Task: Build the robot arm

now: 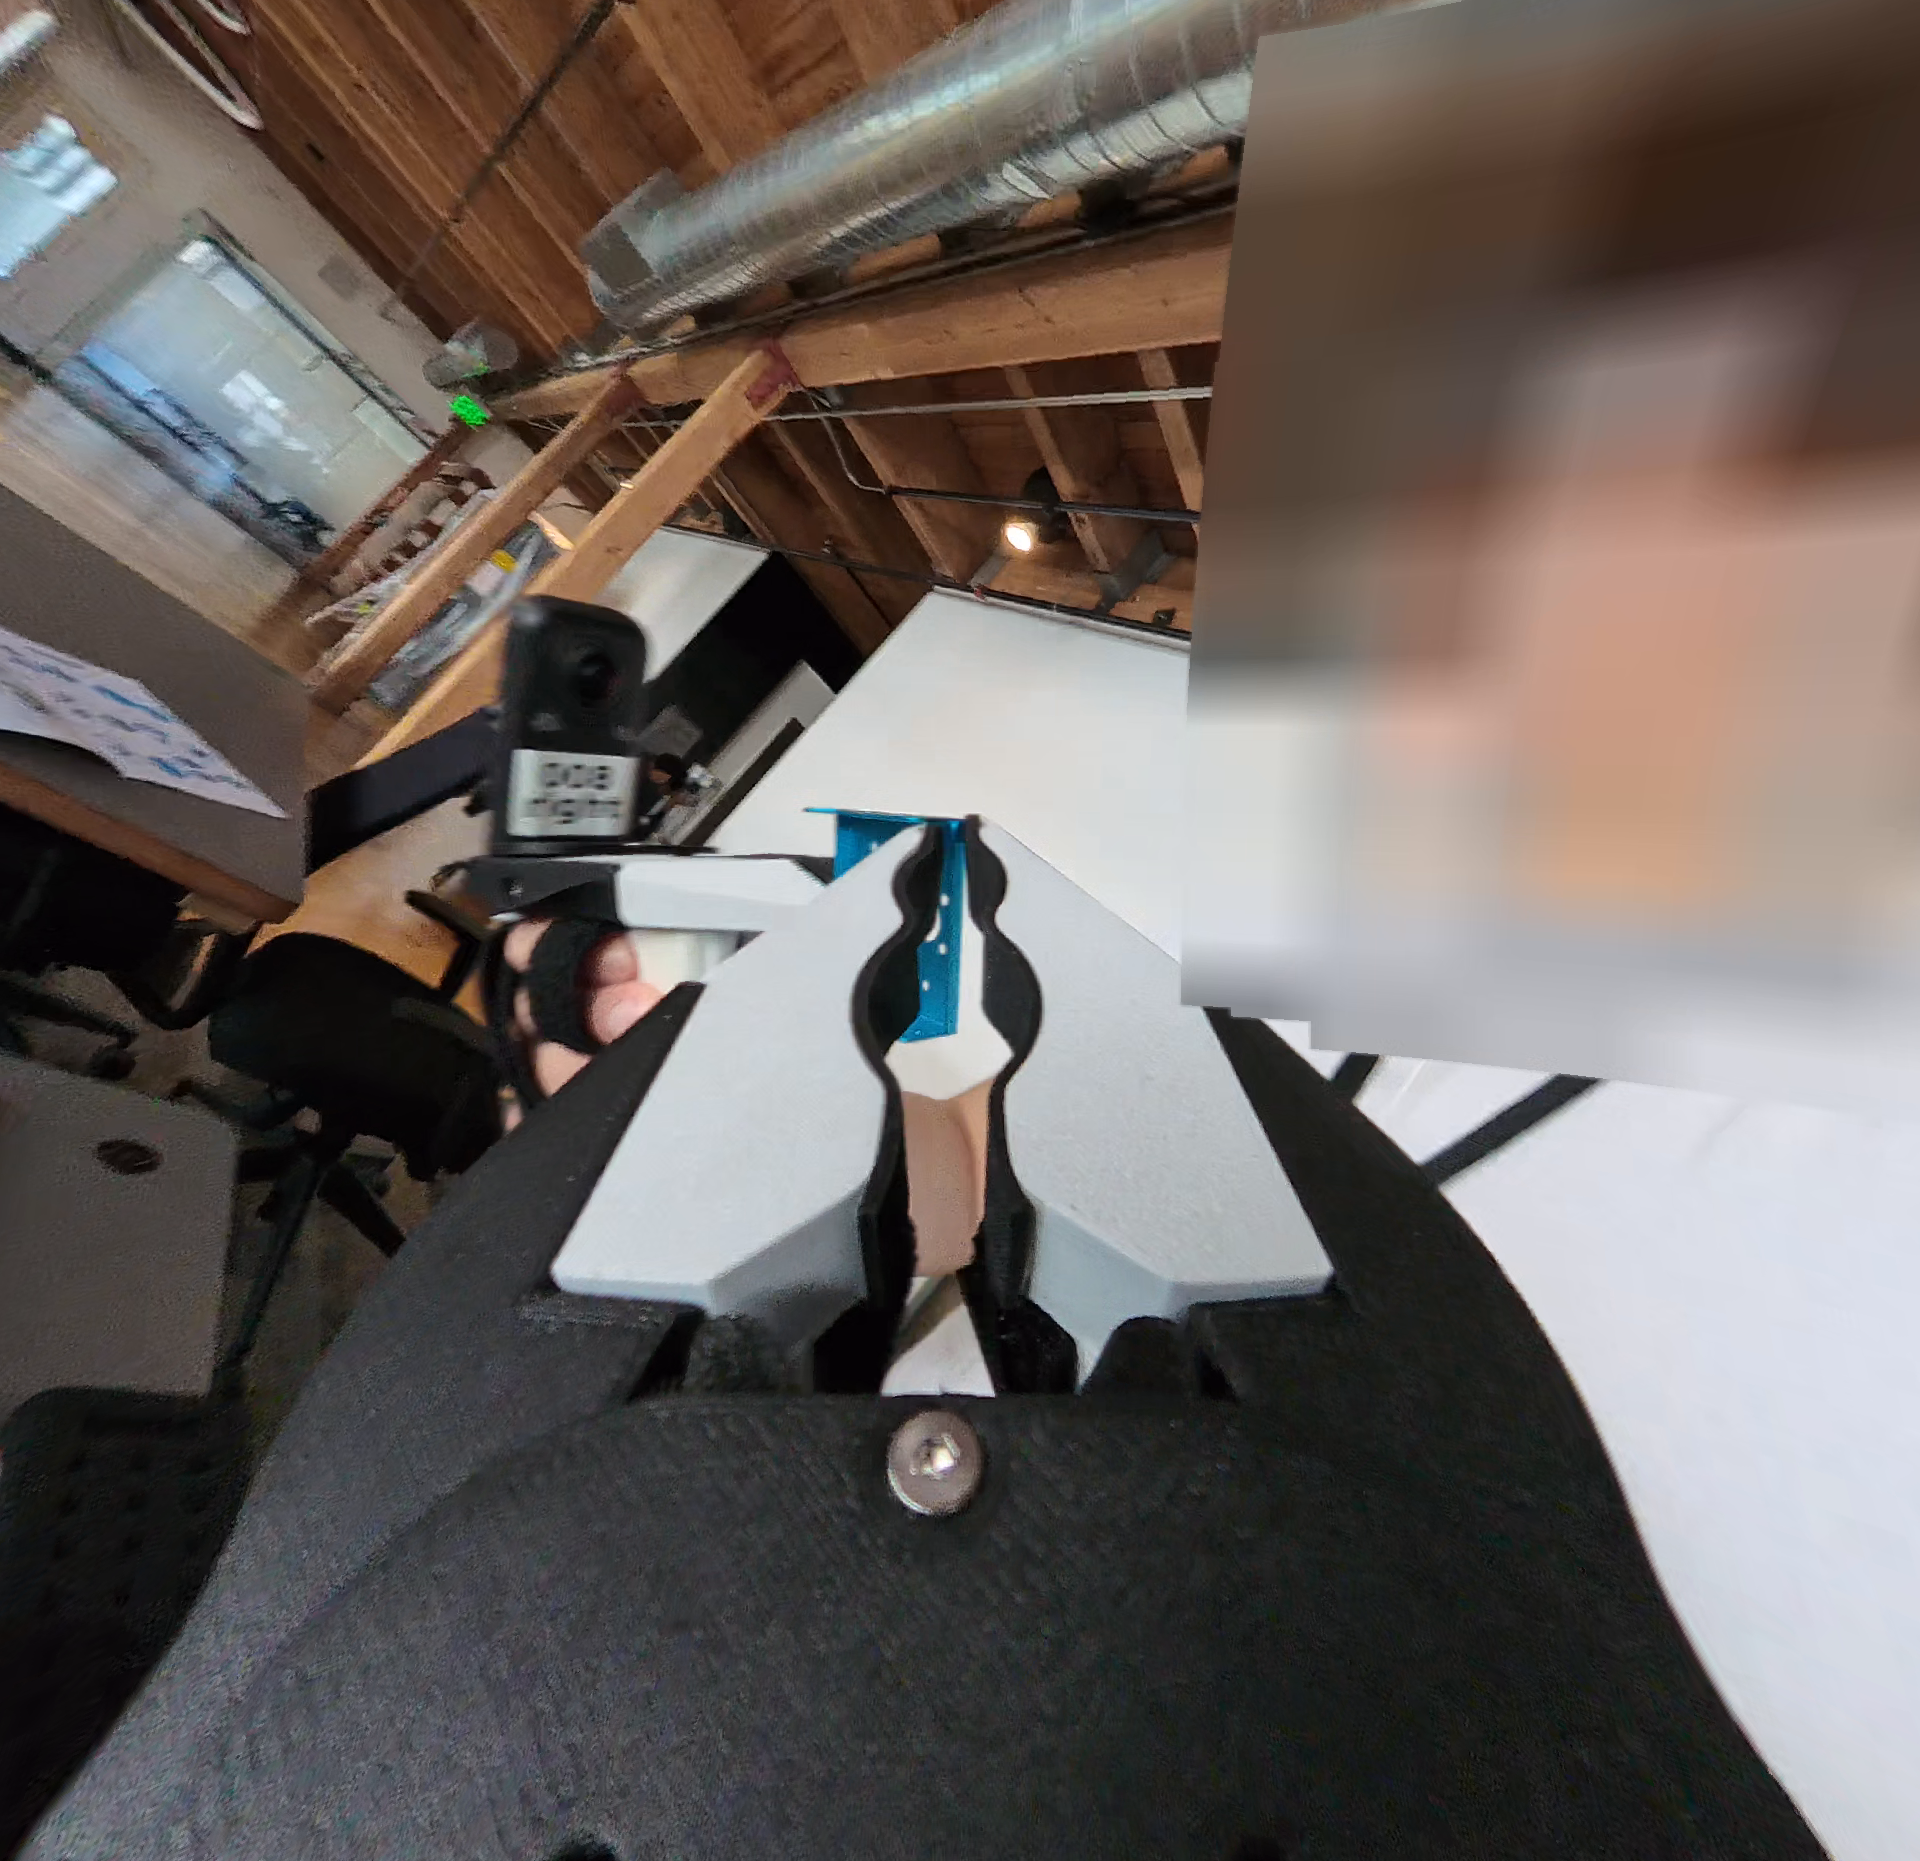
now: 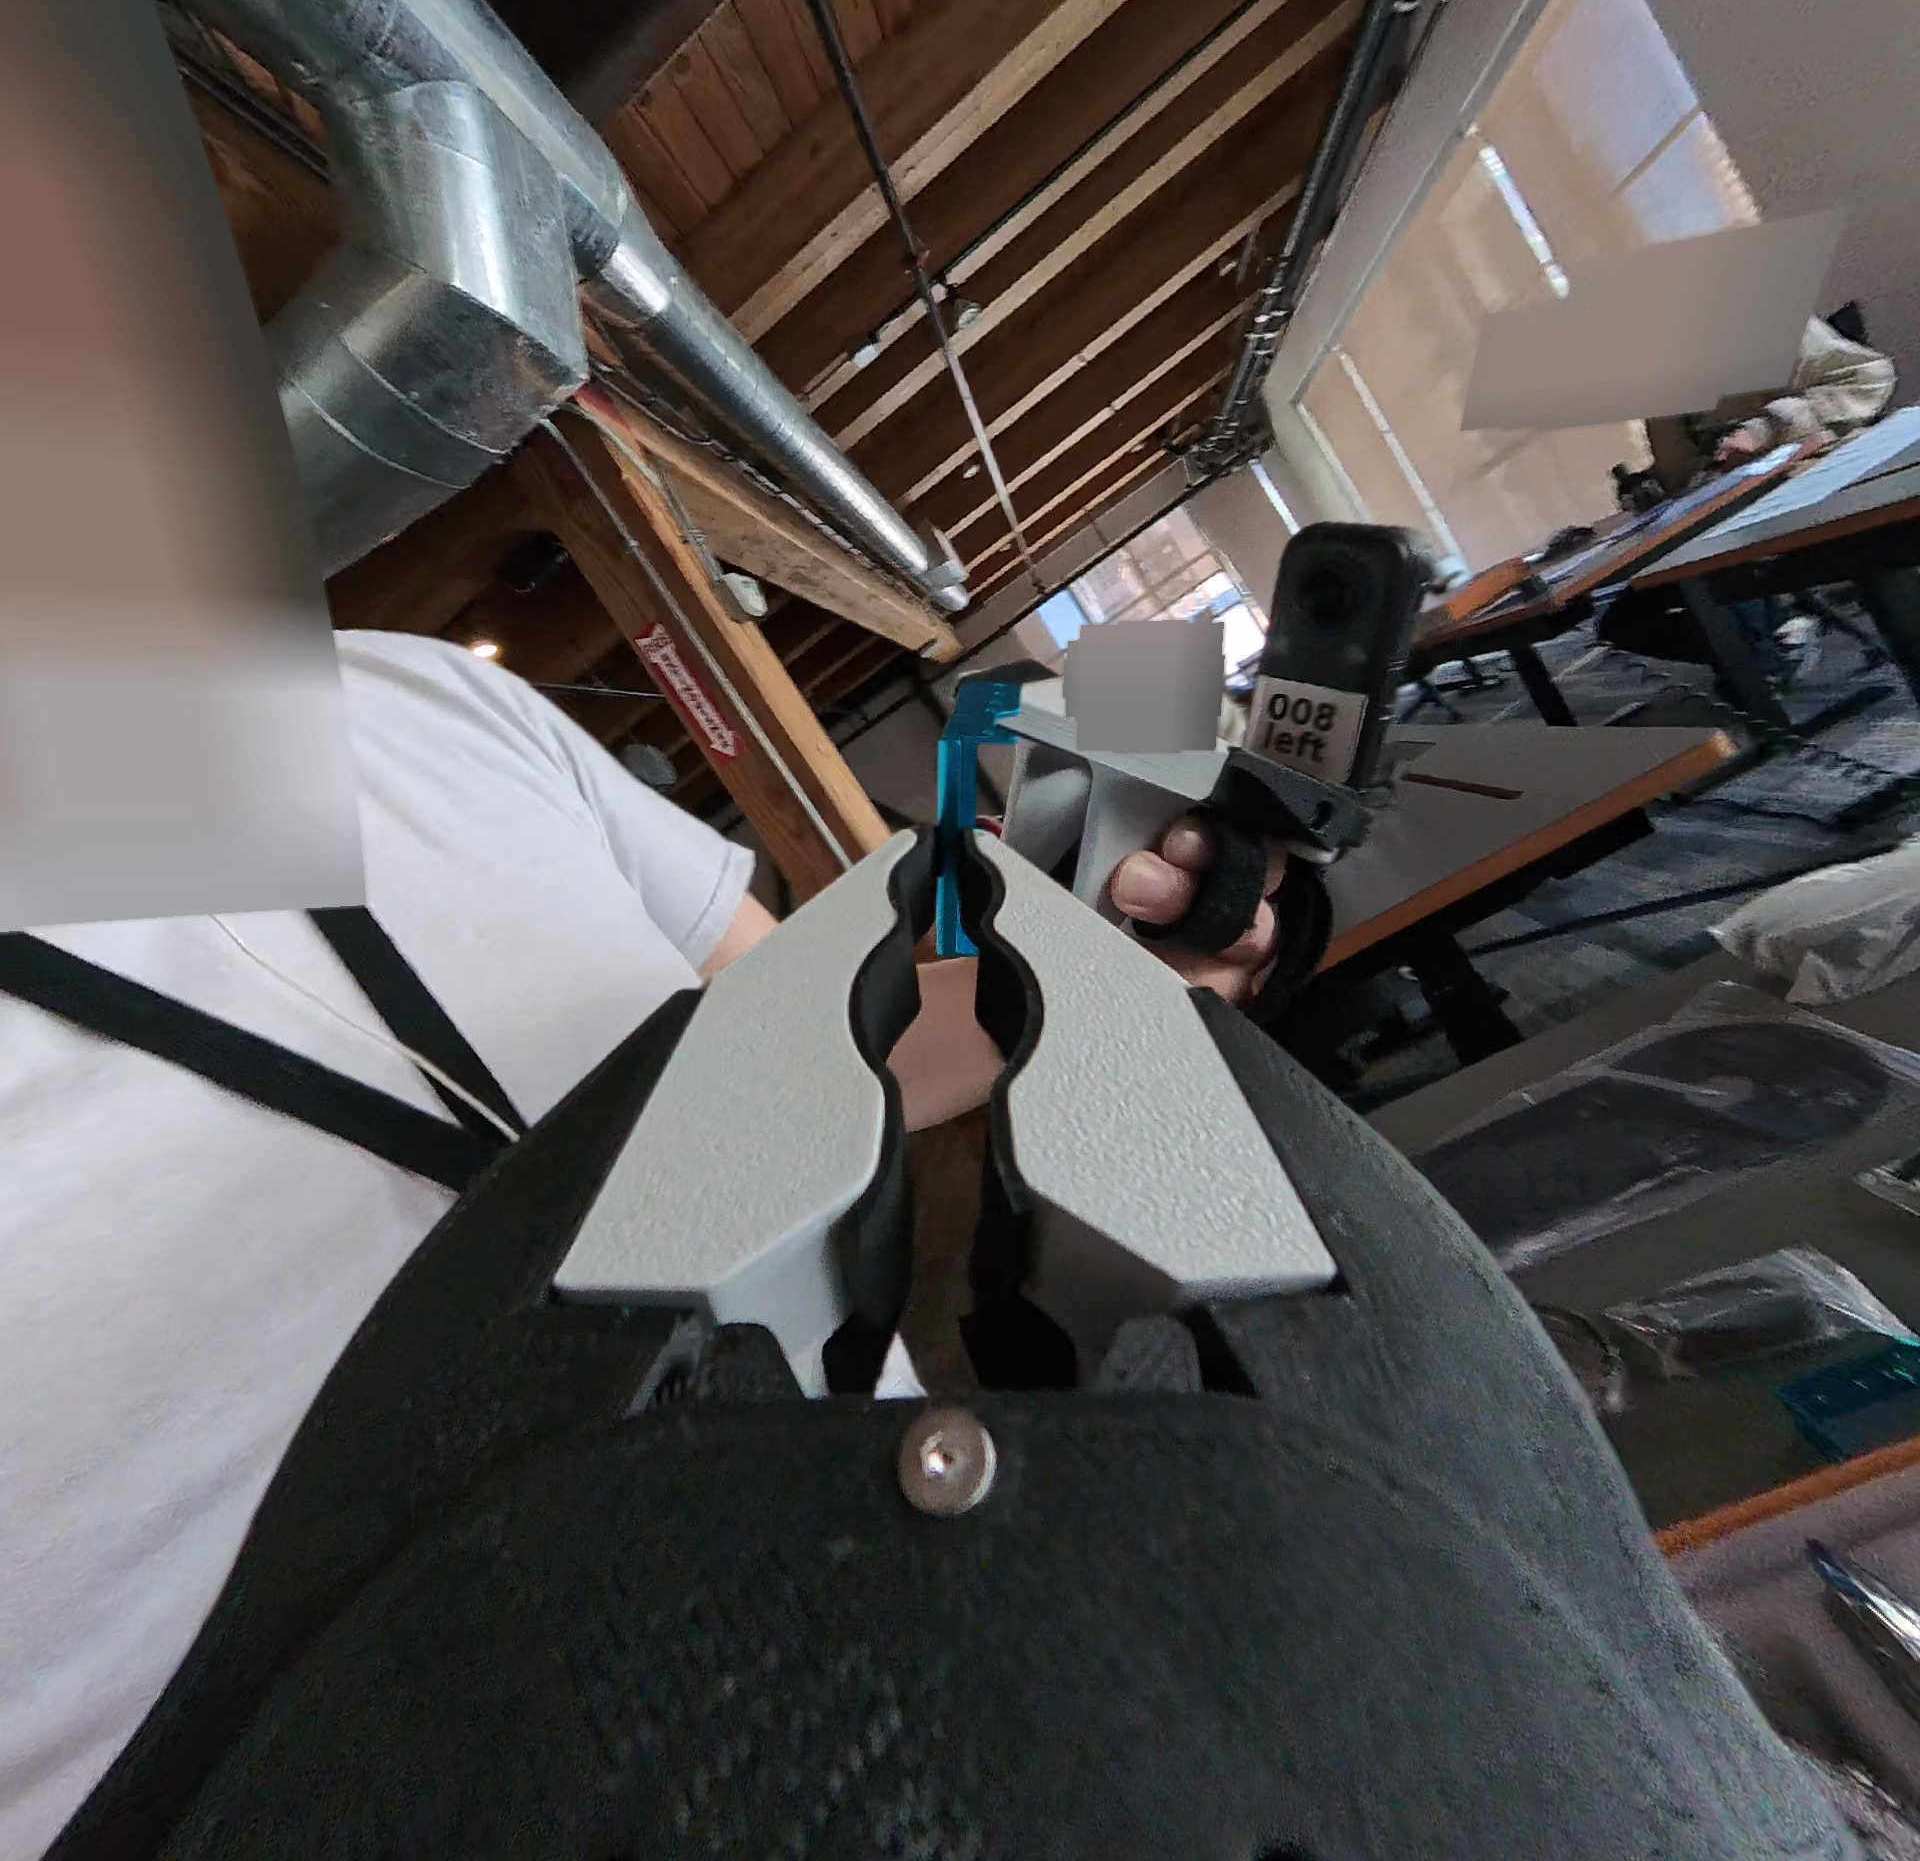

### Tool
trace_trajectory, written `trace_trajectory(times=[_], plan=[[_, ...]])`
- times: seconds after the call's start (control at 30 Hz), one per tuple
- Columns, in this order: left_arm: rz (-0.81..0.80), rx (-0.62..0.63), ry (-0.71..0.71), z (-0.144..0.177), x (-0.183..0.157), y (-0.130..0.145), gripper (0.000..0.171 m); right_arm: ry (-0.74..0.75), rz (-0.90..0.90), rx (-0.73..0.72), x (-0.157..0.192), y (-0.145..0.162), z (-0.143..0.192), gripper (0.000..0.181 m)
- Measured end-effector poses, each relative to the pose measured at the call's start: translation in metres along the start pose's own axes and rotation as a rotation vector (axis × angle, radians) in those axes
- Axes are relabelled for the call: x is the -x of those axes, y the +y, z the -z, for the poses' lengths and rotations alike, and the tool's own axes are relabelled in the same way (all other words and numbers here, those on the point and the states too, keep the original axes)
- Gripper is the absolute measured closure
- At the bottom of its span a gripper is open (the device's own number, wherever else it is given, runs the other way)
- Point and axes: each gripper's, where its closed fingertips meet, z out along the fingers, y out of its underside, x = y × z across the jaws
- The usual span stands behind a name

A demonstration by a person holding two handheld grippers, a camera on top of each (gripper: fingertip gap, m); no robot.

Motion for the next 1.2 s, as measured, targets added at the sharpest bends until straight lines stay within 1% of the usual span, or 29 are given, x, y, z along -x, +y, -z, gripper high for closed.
trace_trajectory(times=[0.03, 0.07, 0.1, 0.13, 0.17, 0.23, 0.27, 0.3, 0.33, 0.37, 0.4, 0.47, 0.53, 0.57, 0.6, 0.67, 0.7, 0.73, 0.8, 0.87, 0.97, 1.0, 1.1, 1.13, 1.2], plan=[[0.01, -0.016, -0.052, 0.005, 0.012, -0.002, 0.152, 0.068, 0.033, -0.005, -0.005, -0.001, 0.006, 0.18], [0.009, -0.023, -0.116, 0.011, 0.025, -0.003, 0.135, 0.163, 0.103, -0.012, -0.01, -0.005, 0.015, 0.18], [0.0, -0.023, -0.171, 0.019, 0.036, -0.003, 0.13, 0.302, 0.221, -0.024, -0.015, -0.013, 0.028, 0.18], [-0.01, -0.02, -0.212, 0.025, 0.044, -0.002, 0.128, 0.451, 0.382, -0.019, -0.015, -0.022, 0.043, 0.18], [-0.011, -0.017, -0.236, 0.029, 0.05, -0.001, 0.127, 0.602, 0.585, 0.023, -0.011, -0.031, 0.059, 0.18], [0.014, -0.011, -0.227, 0.029, 0.055, 0.003, 0.127, 0.935, 1.052, 0.192, 0.003, -0.052, 0.091, 0.18], [0.032, -0.005, -0.217, 0.024, 0.058, 0.006, 0.127, 1.073, 1.267, 0.295, 0.013, -0.063, 0.104, 0.18], [0.048, 0.007, -0.207, 0.017, 0.062, 0.011, 0.126, 1.177, 1.464, 0.412, 0.024, -0.072, 0.112, 0.18], [0.063, 0.028, -0.197, 0.007, 0.067, 0.016, 0.126, 1.256, 1.627, 0.523, 0.033, -0.079, 0.119, 0.181], [0.075, 0.057, -0.19, -0.005, 0.074, 0.023, 0.127, 1.297, 1.735, 0.621, 0.039, -0.082, 0.125, 0.18], [0.084, 0.088, -0.186, -0.02, 0.081, 0.029, 0.128, 1.339, 1.781, 0.686, 0.043, -0.085, 0.132, 0.18], [0.096, 0.148, -0.17, -0.058, 0.092, 0.04, 0.131, 1.396, 1.778, 0.741, 0.05, -0.085, 0.148, 0.18], [0.078, 0.204, -0.143, -0.101, 0.097, 0.047, 0.128, 1.454, 1.773, 0.776, 0.059, -0.085, 0.163, 0.18], [0.027, 0.226, -0.15, -0.122, 0.1, 0.049, 0.128, 1.485, 1.764, 0.787, 0.064, -0.084, 0.171, 0.18], [-0.066, 0.262, -0.186, -0.139, 0.106, 0.051, 0.123, 1.523, 1.751, 0.791, 0.07, -0.085, 0.18, 0.18], [-0.298, 0.383, -0.271, -0.167, 0.119, 0.061, 0.114, 1.611, 1.693, 0.802, 0.082, -0.084, 0.203, 0.18], [-0.387, 0.431, -0.287, -0.18, 0.122, 0.066, 0.112, 1.657, 1.679, 0.79, 0.092, -0.084, 0.215, 0.18], [-0.449, 0.464, -0.282, -0.193, 0.122, 0.07, 0.113, 1.69, 1.665, 0.774, 0.103, -0.084, 0.225, 0.181], [-0.507, 0.507, -0.253, -0.218, 0.124, 0.082, 0.113, 1.728, 1.619, 0.716, 0.126, -0.08, 0.247, 0.181], [-0.483, 0.546, -0.211, -0.245, 0.128, 0.1, 0.113, 1.771, 1.57, 0.697, 0.144, -0.074, 0.277, 0.18], [-0.304, 0.548, -0.107, -0.289, 0.134, 0.126, 0.118, 1.812, 1.516, 0.719, 0.166, -0.064, 0.328, 0.18], [-0.269, 0.553, -0.102, -0.303, 0.143, 0.134, 0.122, 1.821, 1.504, 0.709, 0.175, -0.063, 0.345, 0.18], [-0.285, 0.629, -0.127, -0.343, 0.185, 0.165, 0.122, 1.845, 1.45, 0.663, 0.202, -0.063, 0.406, 0.18], [-0.268, 0.646, -0.116, -0.359, 0.197, 0.176, 0.121, 1.821, 1.435, 0.634, 0.21, -0.064, 0.426, 0.18], [-0.155, 0.649, -0.071, -0.395, 0.218, 0.194, 0.117, 1.731, 1.402, 0.528, 0.229, -0.069, 0.458, 0.179]])
